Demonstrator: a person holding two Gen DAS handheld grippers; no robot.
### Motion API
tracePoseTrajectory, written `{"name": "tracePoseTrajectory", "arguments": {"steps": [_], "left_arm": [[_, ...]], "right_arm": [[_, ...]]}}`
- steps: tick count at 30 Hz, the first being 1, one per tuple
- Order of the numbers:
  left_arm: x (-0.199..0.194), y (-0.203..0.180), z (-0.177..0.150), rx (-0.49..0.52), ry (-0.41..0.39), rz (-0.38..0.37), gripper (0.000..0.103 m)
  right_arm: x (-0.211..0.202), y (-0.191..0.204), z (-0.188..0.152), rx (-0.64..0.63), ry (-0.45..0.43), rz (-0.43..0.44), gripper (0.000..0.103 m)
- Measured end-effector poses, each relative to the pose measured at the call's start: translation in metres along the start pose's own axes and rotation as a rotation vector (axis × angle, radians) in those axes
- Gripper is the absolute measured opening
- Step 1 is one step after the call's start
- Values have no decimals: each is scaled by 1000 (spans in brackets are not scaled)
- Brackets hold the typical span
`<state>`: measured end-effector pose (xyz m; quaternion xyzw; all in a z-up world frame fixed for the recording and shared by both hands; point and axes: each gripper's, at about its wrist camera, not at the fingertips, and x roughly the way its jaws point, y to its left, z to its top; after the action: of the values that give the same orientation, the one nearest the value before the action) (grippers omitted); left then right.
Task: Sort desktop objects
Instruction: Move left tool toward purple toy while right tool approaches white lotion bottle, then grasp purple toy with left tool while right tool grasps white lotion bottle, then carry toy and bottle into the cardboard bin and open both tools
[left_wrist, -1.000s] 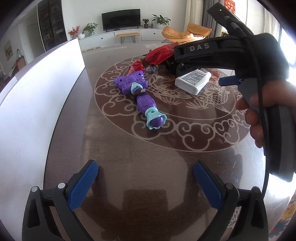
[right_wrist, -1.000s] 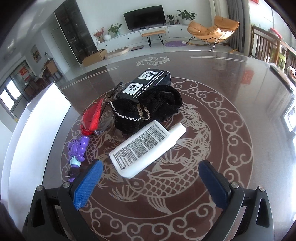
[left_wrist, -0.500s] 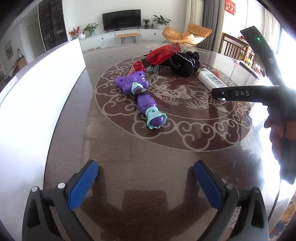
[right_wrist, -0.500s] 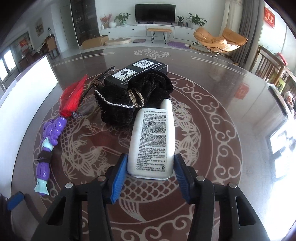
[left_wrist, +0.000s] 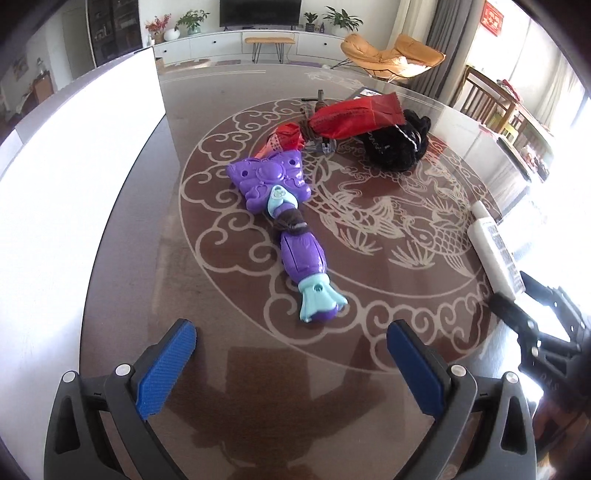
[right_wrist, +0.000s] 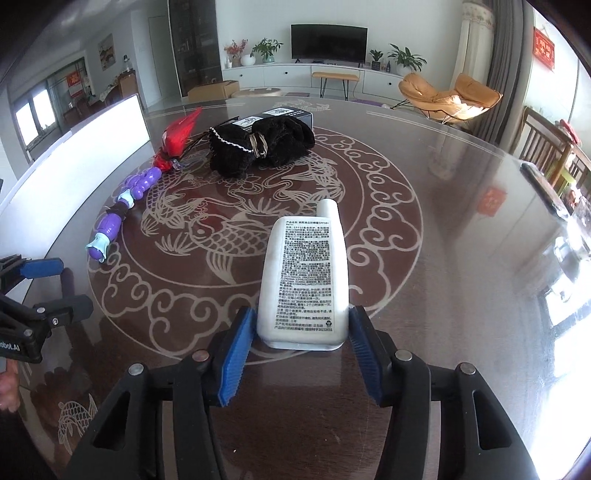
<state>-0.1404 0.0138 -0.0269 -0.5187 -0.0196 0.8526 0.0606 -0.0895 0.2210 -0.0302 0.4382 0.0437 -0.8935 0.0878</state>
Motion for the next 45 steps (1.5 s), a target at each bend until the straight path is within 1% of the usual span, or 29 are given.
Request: {"name": "tracePoseTrajectory", "arguments": {"steps": [1, 3, 4, 5, 6, 7, 8, 9, 10, 12, 13, 15, 16, 17, 18, 19, 21, 25, 29, 33, 38, 41, 43, 45], "left_arm": [[5, 0, 10, -29, 2, 20, 103], [15, -1, 26, -66, 7, 57, 103], [17, -3, 31, -64, 5, 63, 103], [19, -8, 34, -38, -3, 77, 98], [19, -14, 36, 14, -16, 116, 79], [17, -17, 36, 48, -36, 86, 67], [13, -18, 37, 68, -41, 81, 46], [10, -15, 36, 70, -42, 60, 28], [7, -10, 33, 56, -41, 32, 27], [1, 5, 25, -6, -44, -55, 21], [-1, 10, 20, -27, -49, -80, 21], [-10, 13, 9, -28, -75, -87, 21], [-15, 13, 2, -21, -85, -89, 21], [-20, 13, -4, -16, -96, -96, 21], [-25, 12, -11, -11, -107, -103, 21], [-33, 11, -17, -5, -122, -108, 21], [-46, 9, -24, 6, -155, -116, 21], [-79, 15, -36, 9, -220, -144, 21], [-111, 28, -47, -16, -275, -145, 21], [-141, 50, -54, -65, -324, -149, 21], [-182, 74, -62, -98, -394, -148, 21], [-204, 97, -64, -141, -424, -157, 21], [-216, 119, -65, -173, -438, -143, 21], [-228, 145, -64, -205, -450, -103, 21]], "right_arm": [[1, 2, 0, -8, -5, -5, 63], [1, 4, -2, -4, 7, -2, 79], [1, 5, -2, -9, 8, -4, 81], [1, 5, -2, -10, 8, -5, 81], [0, 4, -3, -8, 9, 2, 82], [0, 4, -3, -18, 12, 4, 82], [0, 4, -1, -32, 24, 11, 82], [1, 2, 1, -43, 44, 22, 82], [2, 0, 4, -54, 69, 29, 82], [7, -4, 12, -86, 123, 50, 82], [11, -4, 16, -104, 149, 58, 81], [18, -3, 27, -135, 194, 76, 81], [21, -1, 32, -144, 202, 81, 77], [21, -1, 36, -151, 207, 80, 60], [22, -1, 40, -152, 233, 83, 51], [22, 0, 42, -156, 250, 82, 50], [13, 1, 45, -160, 245, 82, 50], [-17, 2, 52, -119, 207, 134, 50], [-43, 20, 66, -128, 157, 175, 50], [-64, 48, 80, -174, 112, 205, 50], [-83, 71, 90, -215, 76, 230, 50], [-99, 85, 99, -231, 44, 257, 50], [-110, 101, 108, -252, 21, 288, 50], [-122, 120, 119, -269, -4, 332, 50]]}}
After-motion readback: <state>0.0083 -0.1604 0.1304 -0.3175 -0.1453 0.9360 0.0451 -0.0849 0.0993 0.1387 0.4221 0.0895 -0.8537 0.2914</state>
